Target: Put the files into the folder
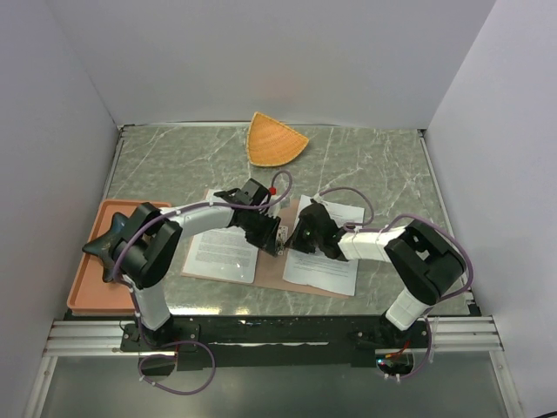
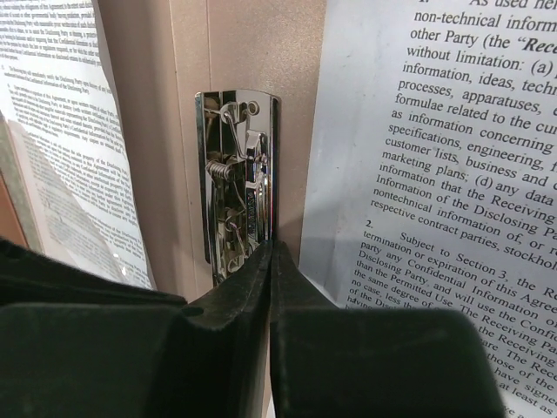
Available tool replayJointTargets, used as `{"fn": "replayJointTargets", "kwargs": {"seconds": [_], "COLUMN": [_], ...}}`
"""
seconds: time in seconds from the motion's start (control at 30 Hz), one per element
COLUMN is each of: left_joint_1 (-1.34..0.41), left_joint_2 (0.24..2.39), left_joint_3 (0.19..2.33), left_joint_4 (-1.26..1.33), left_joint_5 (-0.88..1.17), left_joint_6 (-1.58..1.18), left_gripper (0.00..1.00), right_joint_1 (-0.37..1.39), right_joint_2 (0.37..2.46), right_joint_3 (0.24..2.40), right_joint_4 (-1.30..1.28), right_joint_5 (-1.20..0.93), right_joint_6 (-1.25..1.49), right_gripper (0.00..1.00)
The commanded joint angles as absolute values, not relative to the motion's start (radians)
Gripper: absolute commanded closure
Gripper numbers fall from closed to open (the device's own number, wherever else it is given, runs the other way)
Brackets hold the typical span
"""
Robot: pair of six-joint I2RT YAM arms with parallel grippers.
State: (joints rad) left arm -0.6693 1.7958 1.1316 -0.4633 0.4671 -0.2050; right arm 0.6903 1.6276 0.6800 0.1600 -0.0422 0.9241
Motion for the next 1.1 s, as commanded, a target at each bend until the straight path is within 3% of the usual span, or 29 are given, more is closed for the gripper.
{"fn": "replayJointTargets", "kwargs": {"seconds": [0.0, 0.47, 0.8, 1.07], "left_joint_1": [-0.676, -0.673, -0.649, -0.637], "left_joint_2": [1.818, 1.861, 1.796, 1.819], "left_joint_3": [1.135, 1.186, 1.183, 1.184], "left_joint_4": [-0.416, -0.429, -0.442, -0.423], "left_joint_5": [0.433, 0.406, 0.365, 0.373], "left_joint_6": [-0.244, -0.252, -0.244, -0.238], "left_gripper": [0.77, 0.83, 0.70, 0.77], "right_joint_1": [0.698, 0.701, 0.703, 0.703], "right_joint_2": [1.672, 1.695, 1.687, 1.683], "right_joint_3": [0.644, 0.609, 0.600, 0.598], "right_joint_4": [0.166, 0.175, 0.166, 0.166], "right_joint_5": [-0.012, -0.012, -0.005, -0.003], "right_joint_6": [0.928, 0.940, 0.946, 0.946], "right_gripper": [0.95, 1.00, 1.00, 1.00]}}
